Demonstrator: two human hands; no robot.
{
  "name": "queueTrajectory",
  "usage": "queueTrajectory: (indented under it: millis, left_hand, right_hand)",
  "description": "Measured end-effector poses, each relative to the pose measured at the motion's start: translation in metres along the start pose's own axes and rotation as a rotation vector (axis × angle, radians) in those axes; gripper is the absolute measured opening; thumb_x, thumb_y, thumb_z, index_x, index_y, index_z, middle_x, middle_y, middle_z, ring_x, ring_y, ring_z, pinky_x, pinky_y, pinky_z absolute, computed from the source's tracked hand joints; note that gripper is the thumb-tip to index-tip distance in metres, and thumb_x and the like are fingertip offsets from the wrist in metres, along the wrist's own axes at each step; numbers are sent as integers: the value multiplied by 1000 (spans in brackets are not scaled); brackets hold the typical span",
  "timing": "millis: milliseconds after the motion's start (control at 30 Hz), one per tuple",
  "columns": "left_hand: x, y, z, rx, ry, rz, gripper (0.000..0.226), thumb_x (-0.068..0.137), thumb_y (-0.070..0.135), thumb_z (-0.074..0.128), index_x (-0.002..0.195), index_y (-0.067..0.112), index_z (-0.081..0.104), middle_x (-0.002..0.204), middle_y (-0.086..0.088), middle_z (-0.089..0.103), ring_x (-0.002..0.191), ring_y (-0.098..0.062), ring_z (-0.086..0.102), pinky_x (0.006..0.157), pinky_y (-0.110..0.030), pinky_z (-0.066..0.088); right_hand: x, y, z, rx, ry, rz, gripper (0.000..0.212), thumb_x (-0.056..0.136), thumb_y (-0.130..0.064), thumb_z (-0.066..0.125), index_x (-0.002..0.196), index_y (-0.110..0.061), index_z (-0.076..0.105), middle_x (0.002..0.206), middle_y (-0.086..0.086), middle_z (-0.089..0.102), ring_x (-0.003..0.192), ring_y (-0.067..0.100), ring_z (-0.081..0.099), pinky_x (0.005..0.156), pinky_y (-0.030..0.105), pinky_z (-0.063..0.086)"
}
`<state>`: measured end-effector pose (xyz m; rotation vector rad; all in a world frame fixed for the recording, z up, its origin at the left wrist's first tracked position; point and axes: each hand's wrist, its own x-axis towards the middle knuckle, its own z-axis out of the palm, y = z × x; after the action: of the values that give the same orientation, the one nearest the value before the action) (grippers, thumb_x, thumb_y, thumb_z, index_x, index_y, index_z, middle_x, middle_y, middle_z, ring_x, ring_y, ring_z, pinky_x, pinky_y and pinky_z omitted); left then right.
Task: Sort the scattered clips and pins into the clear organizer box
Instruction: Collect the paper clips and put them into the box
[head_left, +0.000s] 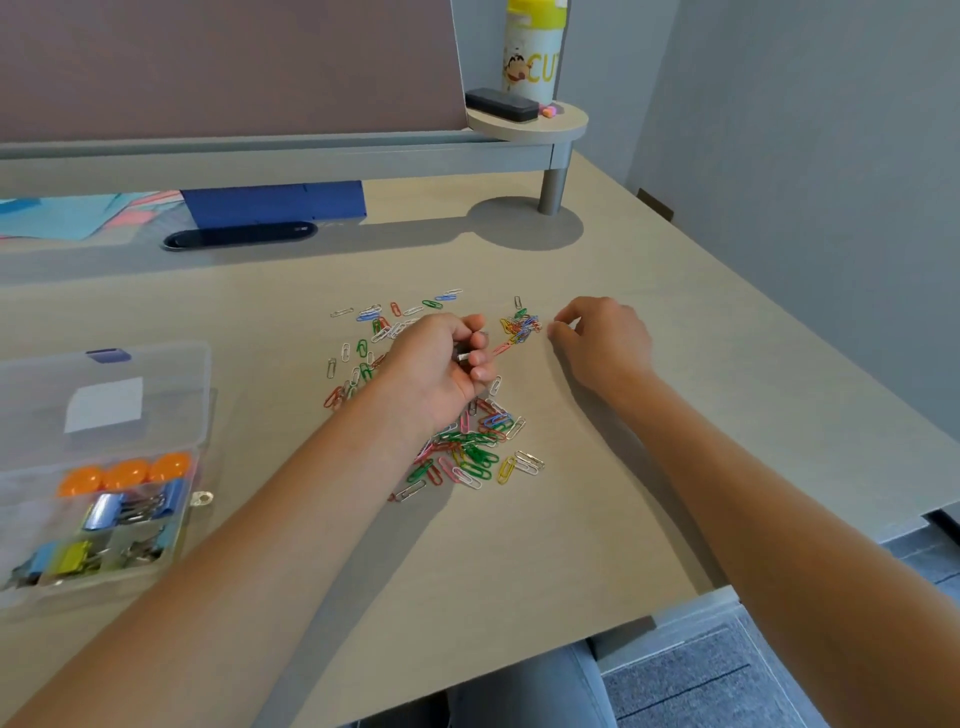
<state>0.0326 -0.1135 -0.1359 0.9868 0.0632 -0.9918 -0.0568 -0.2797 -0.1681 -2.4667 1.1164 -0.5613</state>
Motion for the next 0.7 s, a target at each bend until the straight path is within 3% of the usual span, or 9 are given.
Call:
queueTrajectory:
  millis: [100, 200, 300, 433, 600, 700]
  left_hand:
    - [-15, 3, -8, -78, 7, -3, 29, 89, -7, 27, 85, 6, 53, 64, -5, 44, 52, -14, 33, 44, -23, 28]
    - [-32, 10, -22, -144, 34, 31, 32, 87, -9, 26, 84, 7, 54, 63, -5, 46, 53, -14, 35, 49, -24, 29]
    - [-52, 26, -47, -204, 67, 107, 34, 84, -11, 27, 85, 7, 56, 64, -6, 49, 52, -15, 39, 46, -25, 34]
    - [-87, 50, -87, -186, 116, 262, 36, 78, -13, 27, 83, 5, 57, 66, -8, 49, 50, -15, 40, 46, -25, 33]
    - [-138, 79, -149, -122, 185, 414, 28, 86, -3, 30, 85, 6, 56, 63, -4, 46, 47, -13, 32, 42, -23, 26]
    - [-159, 90, -185, -78, 283, 487, 34, 84, -7, 26, 85, 7, 56, 62, -4, 47, 48, -14, 34, 42, -24, 28]
  right_hand:
    - [-13, -13, -2, 82, 36, -11, 26, 97, -41, 56, 95, -21, 72, 90, 2, 70, 87, 26, 63, 68, 33, 48]
    - [-35, -44, -6, 409, -2, 58, 33, 98, -34, 52, 88, -8, 71, 75, 1, 63, 67, 21, 56, 60, 33, 43]
    - [-66, -85, -11, 887, -218, 290, 28, 94, -23, 46, 72, -12, 58, 59, -2, 44, 49, 15, 31, 45, 26, 25]
    - [-106, -134, -3, 1338, -537, 416, 20, 88, -16, 39, 70, -15, 49, 60, -2, 38, 52, 11, 15, 37, 21, 13]
    - [-160, -191, 25, 1483, -853, 485, 30, 95, -28, 41, 66, -19, 44, 61, -6, 28, 45, 8, 16, 41, 21, 6]
    - [-193, -217, 42, 1419, -829, 475, 34, 97, -29, 45, 64, -20, 44, 58, -6, 31, 44, 9, 17, 36, 21, 9]
